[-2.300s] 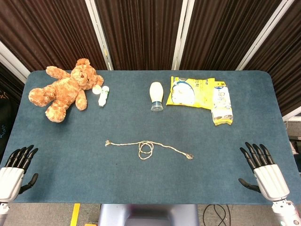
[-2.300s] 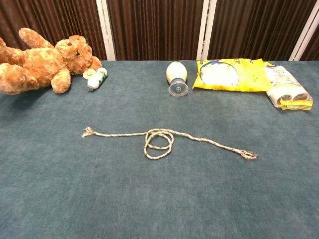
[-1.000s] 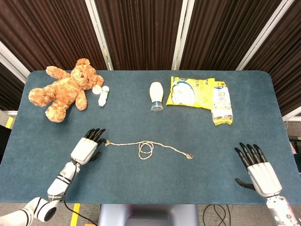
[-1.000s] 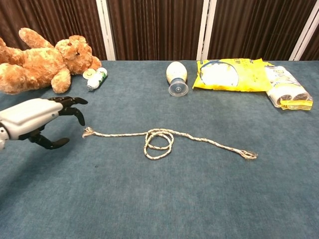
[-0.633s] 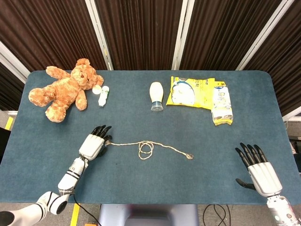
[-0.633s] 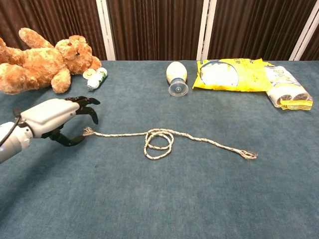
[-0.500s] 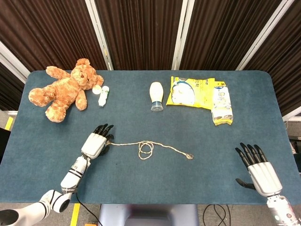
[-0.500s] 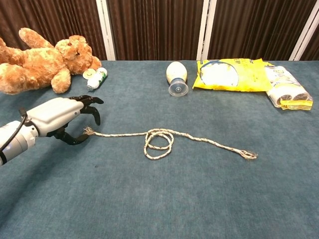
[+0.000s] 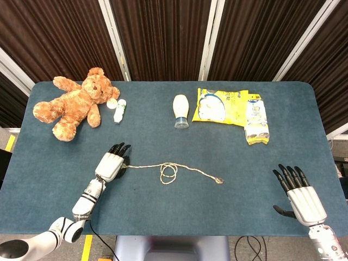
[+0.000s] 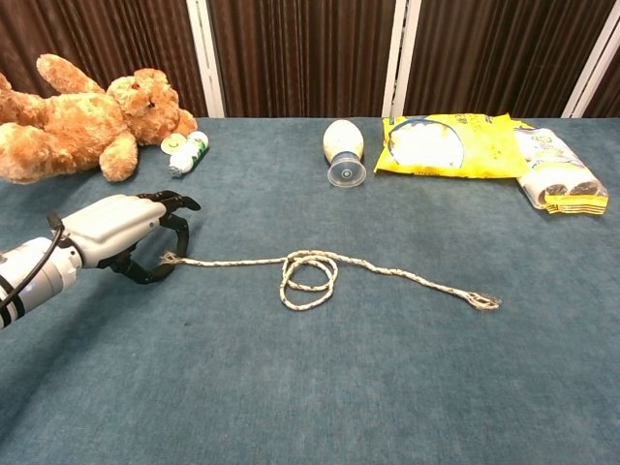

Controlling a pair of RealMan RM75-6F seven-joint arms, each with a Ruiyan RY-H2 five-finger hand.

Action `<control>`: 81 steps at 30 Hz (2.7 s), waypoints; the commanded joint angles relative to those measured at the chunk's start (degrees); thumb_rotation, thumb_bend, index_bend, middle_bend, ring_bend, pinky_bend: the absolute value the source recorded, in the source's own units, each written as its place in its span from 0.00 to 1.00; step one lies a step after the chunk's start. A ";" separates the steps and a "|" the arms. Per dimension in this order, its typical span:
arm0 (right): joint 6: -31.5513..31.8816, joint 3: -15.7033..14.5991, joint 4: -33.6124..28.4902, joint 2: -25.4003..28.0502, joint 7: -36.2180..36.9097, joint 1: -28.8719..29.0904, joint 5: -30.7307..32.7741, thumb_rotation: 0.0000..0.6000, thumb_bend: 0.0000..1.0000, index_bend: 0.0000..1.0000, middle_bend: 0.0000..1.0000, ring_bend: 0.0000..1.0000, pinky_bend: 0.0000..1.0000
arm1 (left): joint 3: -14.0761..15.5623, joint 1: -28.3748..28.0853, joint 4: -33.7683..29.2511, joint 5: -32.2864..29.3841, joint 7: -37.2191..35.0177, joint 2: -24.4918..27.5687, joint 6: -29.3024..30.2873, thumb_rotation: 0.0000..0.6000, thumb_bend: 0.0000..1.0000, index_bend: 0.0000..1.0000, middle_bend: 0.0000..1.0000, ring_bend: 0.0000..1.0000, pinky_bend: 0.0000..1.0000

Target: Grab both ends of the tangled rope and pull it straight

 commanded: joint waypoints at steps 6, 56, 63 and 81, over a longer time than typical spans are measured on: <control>0.05 -0.11 -0.01 0.03 -0.04 0.01 -0.12 0.76 0.26 0.00 0.00 0.00 0.00 | 0.08 -0.50 0.22 -0.83 0.01 -0.18 -0.59 1.00 0.45 0.57 0.10 0.00 0.15; -22.05 8.96 3.09 -25.24 -27.37 17.20 15.03 1.00 0.41 0.52 0.00 0.00 0.00 | 2.48 3.60 -12.51 0.02 0.80 11.29 6.99 1.00 0.51 0.60 0.11 0.00 0.15; -23.21 9.26 4.91 -27.06 -28.09 18.46 17.94 1.00 0.41 0.53 0.00 0.00 0.00 | 2.50 3.49 -12.57 0.20 0.68 11.52 7.02 1.00 0.51 0.60 0.11 0.00 0.15; -24.20 8.84 6.12 -28.57 -29.55 20.88 22.23 1.00 0.53 0.67 0.06 0.00 0.00 | 2.55 3.24 -13.00 0.04 0.43 12.29 6.28 1.00 0.51 0.60 0.11 0.00 0.15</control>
